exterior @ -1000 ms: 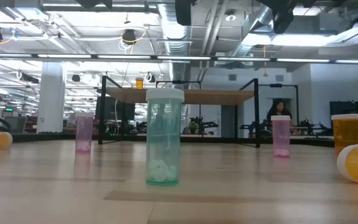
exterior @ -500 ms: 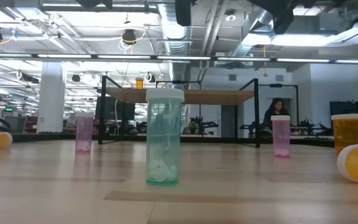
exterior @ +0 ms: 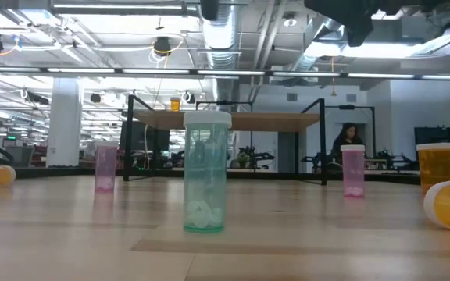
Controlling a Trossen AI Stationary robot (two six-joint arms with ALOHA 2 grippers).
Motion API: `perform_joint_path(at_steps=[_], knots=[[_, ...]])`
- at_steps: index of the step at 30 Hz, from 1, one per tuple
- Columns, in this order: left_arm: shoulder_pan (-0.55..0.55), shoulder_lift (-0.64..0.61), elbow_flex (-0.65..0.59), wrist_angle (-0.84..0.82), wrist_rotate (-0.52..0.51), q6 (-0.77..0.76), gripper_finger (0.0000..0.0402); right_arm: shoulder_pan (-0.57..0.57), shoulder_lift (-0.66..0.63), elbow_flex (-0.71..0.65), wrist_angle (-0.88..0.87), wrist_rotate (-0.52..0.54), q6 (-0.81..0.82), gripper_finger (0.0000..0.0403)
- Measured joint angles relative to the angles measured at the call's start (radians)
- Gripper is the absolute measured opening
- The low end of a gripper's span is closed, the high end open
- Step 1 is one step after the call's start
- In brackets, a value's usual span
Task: Pick and place medicine bottles onto shelf by color
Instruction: Put the top pink pill bottle on the shelf
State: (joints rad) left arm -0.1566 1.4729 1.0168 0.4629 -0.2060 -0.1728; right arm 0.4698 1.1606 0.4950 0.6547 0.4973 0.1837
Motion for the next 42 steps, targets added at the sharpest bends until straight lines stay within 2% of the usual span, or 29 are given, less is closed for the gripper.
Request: perform_joint_path(at_steps=[3, 7, 10, 16, 24, 31, 37, 42], knots=[[0.0, -0.078, 0.0, -0.18, -0.178, 0.027, 0.0103, 0.0, -0.004, 0.0, -0.001, 0.0, 0.002, 0.025], [0.006, -0.148, 0.0, -0.421, -0.491, 0.008, 0.0103, 0.0, -0.004, 0.0, -0.007, 0.0, 0.002, 0.025], [0.038, -0.175, 0.0, -0.542, -0.618, -0.049, 0.0103, -0.005, -0.004, 0.0, -0.007, 0.0, 0.007, 0.025], [0.191, -0.18, 0.0, -0.696, -0.618, -0.18, 0.0103, -0.017, -0.004, 0.0, -0.007, 0.0, 0.025, 0.025], [0.345, -0.179, -0.057, -0.697, -0.628, -0.256, 0.0103, -0.011, -0.004, 0.0, -0.013, 0.0, 0.028, 0.025], [0.407, -0.179, -0.098, -0.684, -0.627, -0.286, 0.0103, -0.011, -0.003, 0.0, -0.038, 0.0, 0.035, 0.025], [0.443, -0.179, -0.17, -0.595, -0.609, -0.295, 0.0103, -0.011, -0.003, 0.0, -0.041, 0.0, 0.036, 0.025], [0.468, -0.179, -0.198, -0.509, -0.522, -0.281, 0.0103, -0.012, -0.003, 0.0, -0.041, 0.0, 0.037, 0.025]])
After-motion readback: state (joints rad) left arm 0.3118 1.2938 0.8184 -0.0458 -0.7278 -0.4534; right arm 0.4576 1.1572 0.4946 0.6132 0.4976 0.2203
